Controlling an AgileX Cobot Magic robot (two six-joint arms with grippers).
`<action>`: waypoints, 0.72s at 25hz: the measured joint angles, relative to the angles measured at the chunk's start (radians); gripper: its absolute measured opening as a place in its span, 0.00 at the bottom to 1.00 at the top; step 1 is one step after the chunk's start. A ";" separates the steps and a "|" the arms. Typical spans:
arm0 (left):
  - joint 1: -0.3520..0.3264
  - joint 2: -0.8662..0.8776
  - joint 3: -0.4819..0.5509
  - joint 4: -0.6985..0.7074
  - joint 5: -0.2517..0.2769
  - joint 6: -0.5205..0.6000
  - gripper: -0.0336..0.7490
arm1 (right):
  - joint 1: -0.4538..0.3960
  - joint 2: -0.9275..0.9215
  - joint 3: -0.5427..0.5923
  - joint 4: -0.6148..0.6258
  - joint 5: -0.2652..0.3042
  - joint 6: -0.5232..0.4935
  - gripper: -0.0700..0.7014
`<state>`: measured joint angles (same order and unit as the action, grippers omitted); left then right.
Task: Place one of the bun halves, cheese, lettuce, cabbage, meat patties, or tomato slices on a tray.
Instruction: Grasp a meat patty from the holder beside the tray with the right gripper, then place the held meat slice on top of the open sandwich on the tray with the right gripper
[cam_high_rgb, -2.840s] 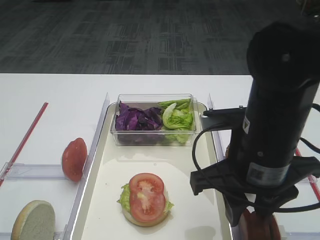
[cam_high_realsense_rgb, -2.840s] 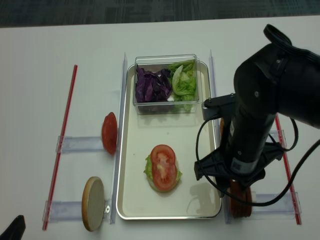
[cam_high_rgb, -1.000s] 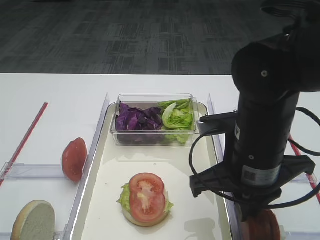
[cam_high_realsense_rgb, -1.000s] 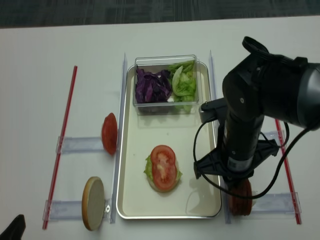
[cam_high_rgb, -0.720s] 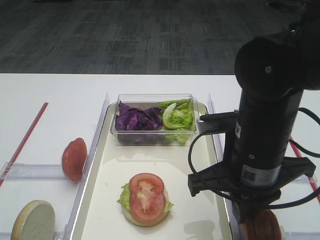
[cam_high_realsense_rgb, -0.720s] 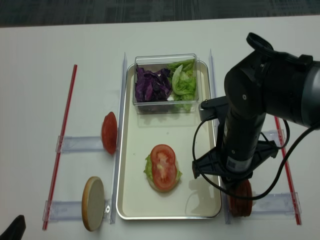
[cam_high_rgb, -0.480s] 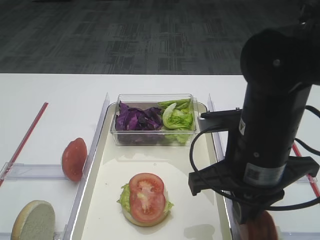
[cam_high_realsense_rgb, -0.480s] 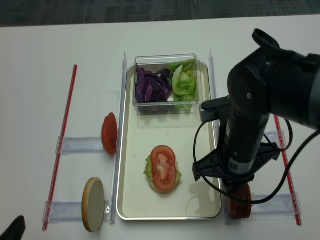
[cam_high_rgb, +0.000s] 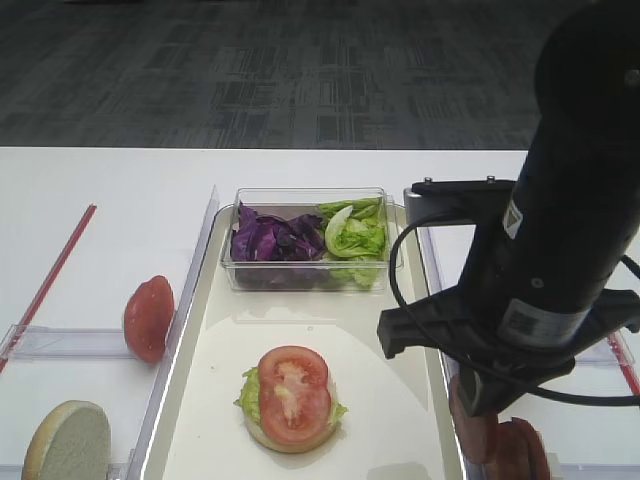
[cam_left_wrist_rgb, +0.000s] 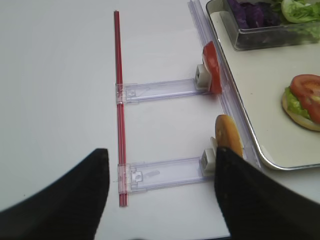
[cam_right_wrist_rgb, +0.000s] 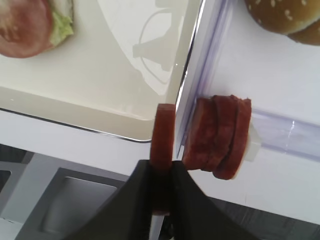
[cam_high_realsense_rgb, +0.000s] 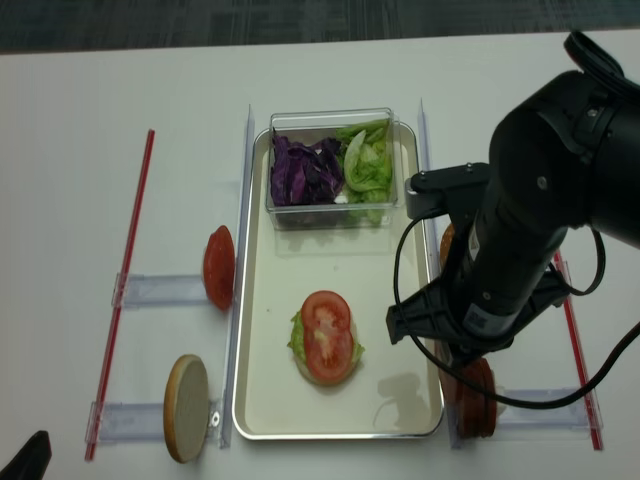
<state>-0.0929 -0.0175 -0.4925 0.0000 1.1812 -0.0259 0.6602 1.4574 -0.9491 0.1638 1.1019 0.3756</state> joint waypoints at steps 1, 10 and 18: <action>0.000 0.000 0.000 0.000 0.000 0.000 0.60 | 0.000 -0.005 0.000 0.000 -0.009 0.000 0.25; 0.000 0.000 0.000 0.000 0.000 0.000 0.60 | 0.000 -0.014 0.001 0.122 -0.104 -0.110 0.25; 0.000 0.000 0.000 0.000 0.000 0.000 0.60 | -0.105 -0.003 0.002 0.336 -0.164 -0.302 0.25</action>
<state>-0.0929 -0.0175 -0.4925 0.0000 1.1812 -0.0259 0.5549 1.4539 -0.9470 0.5002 0.9381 0.0734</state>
